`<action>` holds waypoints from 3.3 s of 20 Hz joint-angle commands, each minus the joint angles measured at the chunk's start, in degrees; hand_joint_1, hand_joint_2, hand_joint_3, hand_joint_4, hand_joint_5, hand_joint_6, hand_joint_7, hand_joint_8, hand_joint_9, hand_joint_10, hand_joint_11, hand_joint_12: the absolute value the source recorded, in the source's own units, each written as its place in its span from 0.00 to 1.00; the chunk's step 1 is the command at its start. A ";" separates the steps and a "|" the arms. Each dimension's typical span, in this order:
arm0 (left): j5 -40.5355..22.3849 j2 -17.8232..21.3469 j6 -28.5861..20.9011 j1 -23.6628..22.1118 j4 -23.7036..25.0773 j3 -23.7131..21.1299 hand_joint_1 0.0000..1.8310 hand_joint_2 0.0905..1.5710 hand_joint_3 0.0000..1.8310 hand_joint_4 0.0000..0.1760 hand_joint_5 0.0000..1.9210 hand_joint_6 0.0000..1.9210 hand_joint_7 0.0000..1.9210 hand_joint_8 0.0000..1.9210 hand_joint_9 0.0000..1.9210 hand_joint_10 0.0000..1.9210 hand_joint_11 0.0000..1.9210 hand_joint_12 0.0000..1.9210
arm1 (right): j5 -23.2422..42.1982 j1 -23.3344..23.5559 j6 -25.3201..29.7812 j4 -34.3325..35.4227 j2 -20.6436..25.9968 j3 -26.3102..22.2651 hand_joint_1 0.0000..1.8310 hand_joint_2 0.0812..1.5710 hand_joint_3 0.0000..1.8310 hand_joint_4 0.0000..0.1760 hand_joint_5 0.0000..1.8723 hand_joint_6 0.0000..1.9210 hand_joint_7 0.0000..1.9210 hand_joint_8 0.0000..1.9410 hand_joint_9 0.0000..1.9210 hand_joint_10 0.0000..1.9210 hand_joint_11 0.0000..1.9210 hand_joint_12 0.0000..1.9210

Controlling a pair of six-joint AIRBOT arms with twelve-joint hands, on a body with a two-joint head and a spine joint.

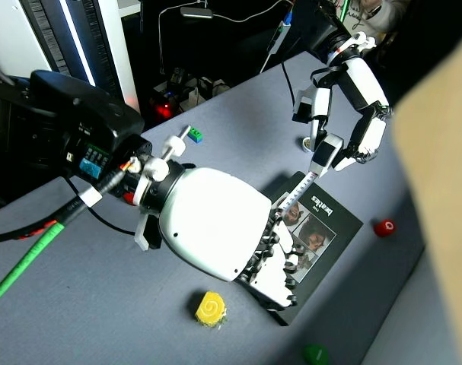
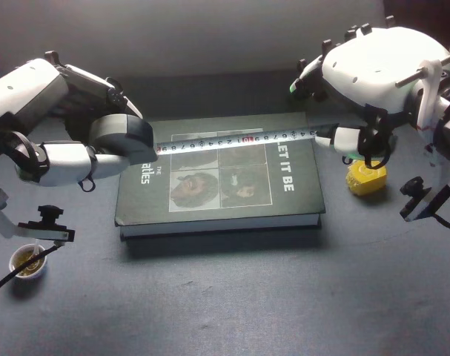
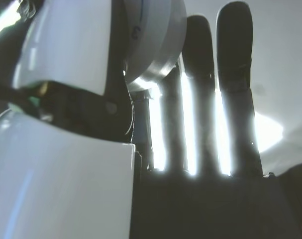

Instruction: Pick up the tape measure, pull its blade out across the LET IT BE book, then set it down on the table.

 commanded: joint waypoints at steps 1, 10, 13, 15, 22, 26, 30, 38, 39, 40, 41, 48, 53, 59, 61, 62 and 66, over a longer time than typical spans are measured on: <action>-7.03 0.00 -1.06 -0.61 1.09 0.10 0.75 0.68 0.00 0.00 0.54 0.35 0.55 0.47 0.45 0.68 0.42 0.56 | 3.55 0.54 0.01 -3.50 0.39 -0.09 0.59 0.72 0.00 0.00 0.38 0.00 0.42 0.04 0.32 0.28 0.16 0.66; -7.20 -0.09 -1.06 -0.47 1.23 0.15 0.76 0.66 0.00 0.00 0.58 0.27 0.58 0.42 0.48 0.66 0.43 0.56 | 3.31 -0.19 -0.04 -3.50 0.22 -0.11 0.59 0.72 0.00 0.00 0.38 0.00 0.43 0.03 0.32 0.28 0.17 0.67; -7.28 -0.10 -1.06 -0.43 1.26 0.07 0.76 0.66 0.00 0.00 0.58 0.27 0.58 0.42 0.48 0.66 0.43 0.56 | 3.32 -0.18 -0.03 -3.49 0.21 -0.11 0.60 0.72 0.00 0.00 0.39 0.01 0.43 0.03 0.32 0.28 0.17 0.66; -7.28 -0.10 -1.06 -0.45 1.26 0.09 0.76 0.66 0.00 0.00 0.58 0.27 0.58 0.42 0.48 0.66 0.43 0.56 | 3.31 -0.36 -0.03 -3.49 0.18 -0.12 0.59 0.72 0.00 0.00 0.40 0.01 0.44 0.03 0.33 0.28 0.17 0.67; -7.28 -0.15 -1.07 -0.26 1.27 0.13 0.76 0.66 0.00 0.00 0.58 0.26 0.58 0.42 0.48 0.66 0.43 0.56 | 3.29 -0.41 -0.03 -3.49 0.14 -0.12 0.59 0.71 0.00 0.00 0.38 0.00 0.43 0.03 0.33 0.28 0.16 0.66; -7.40 -0.14 -1.19 -0.35 1.30 0.11 0.76 0.66 0.00 0.00 0.58 0.27 0.58 0.42 0.48 0.66 0.43 0.56 | 3.30 -0.52 -0.02 -3.49 0.14 -0.13 0.59 0.72 0.00 0.00 0.39 0.01 0.44 0.03 0.33 0.28 0.17 0.67; -7.40 -0.06 -1.30 -0.36 1.30 0.03 0.75 0.68 0.00 0.00 0.55 0.35 0.54 0.48 0.45 0.69 0.43 0.56 | 3.21 -0.68 0.03 -3.49 0.14 -0.12 0.59 0.72 0.00 0.00 0.39 0.01 0.44 0.03 0.33 0.28 0.16 0.66; -7.51 -0.06 -1.30 -0.37 1.38 0.19 0.75 0.68 0.00 0.00 0.54 0.35 0.54 0.48 0.45 0.68 0.42 0.56 | 3.21 -0.47 -0.02 -3.51 0.15 -0.13 0.68 0.75 0.00 0.00 0.38 0.52 0.49 0.61 0.39 0.41 0.29 0.73; -7.58 -0.06 -1.31 -0.37 1.38 0.15 0.75 0.68 0.00 0.00 0.54 0.35 0.54 0.48 0.45 0.68 0.42 0.56 | 3.22 -0.46 -0.02 -3.52 0.16 -0.13 0.66 0.75 0.00 0.00 0.38 0.62 0.49 0.62 0.40 0.46 0.31 0.76; -7.62 -0.06 -1.31 -0.37 1.39 0.11 0.75 0.68 0.00 0.00 0.54 0.35 0.54 0.48 0.45 0.68 0.42 0.56 | 3.23 -0.46 -0.02 -3.52 0.17 -0.13 0.72 0.74 0.00 0.00 0.40 0.62 0.49 0.57 0.40 0.69 0.34 0.77; -7.62 -0.06 -1.31 -0.40 1.44 0.10 0.75 0.68 0.00 0.00 0.54 0.35 0.54 0.48 0.45 0.68 0.42 0.56 | 3.24 -0.40 -0.02 -3.54 0.18 -0.13 0.72 0.74 0.00 0.00 0.40 0.62 0.49 0.57 0.40 0.69 0.34 0.77; -7.70 -0.09 -1.30 -0.41 1.71 0.22 0.75 0.68 0.00 0.00 0.54 0.35 0.54 0.48 0.45 0.68 0.42 0.56 | 3.29 -0.49 -0.01 -3.54 0.25 -0.15 0.74 0.74 0.00 0.00 0.40 0.62 0.48 0.58 0.40 0.75 0.36 0.77; -7.70 -0.09 -1.30 -0.48 1.86 0.05 0.75 0.68 0.00 0.00 0.54 0.36 0.54 0.47 0.45 0.68 0.43 0.57 | 3.42 -1.00 0.20 -3.54 0.97 -0.86 0.73 0.74 0.00 0.00 0.40 0.62 0.48 0.59 0.40 0.75 0.36 0.77; -7.70 -0.12 -1.30 -0.45 1.86 0.12 0.75 0.68 0.00 0.00 0.54 0.36 0.54 0.47 0.45 0.68 0.42 0.57 | 3.39 -1.47 0.64 -3.54 2.63 -1.24 0.74 0.74 0.00 0.00 0.40 0.62 0.48 0.59 0.40 0.75 0.36 0.78; -7.70 -0.13 -1.30 -0.41 1.85 0.19 0.75 0.68 0.00 0.00 0.54 0.36 0.54 0.47 0.45 0.68 0.42 0.57 | 3.41 -1.71 0.84 -3.54 3.38 -1.39 0.67 0.74 0.00 0.00 0.41 0.63 0.48 0.61 0.40 0.62 0.36 0.78; -7.70 -0.13 -1.30 -0.43 1.85 0.21 0.75 0.68 0.00 0.00 0.54 0.36 0.54 0.47 0.45 0.68 0.42 0.57 | 3.49 -1.98 0.97 -3.54 3.81 -1.55 0.66 0.74 0.00 0.00 0.42 0.63 0.49 0.60 0.42 0.57 0.37 0.77; -7.70 -0.13 -1.30 -0.44 1.85 0.17 0.75 0.68 0.00 0.00 0.54 0.36 0.54 0.47 0.45 0.68 0.42 0.57 | 3.66 -2.68 1.44 -3.55 5.57 -2.38 0.65 0.74 0.00 0.00 0.42 0.62 0.49 0.61 0.42 0.55 0.37 0.77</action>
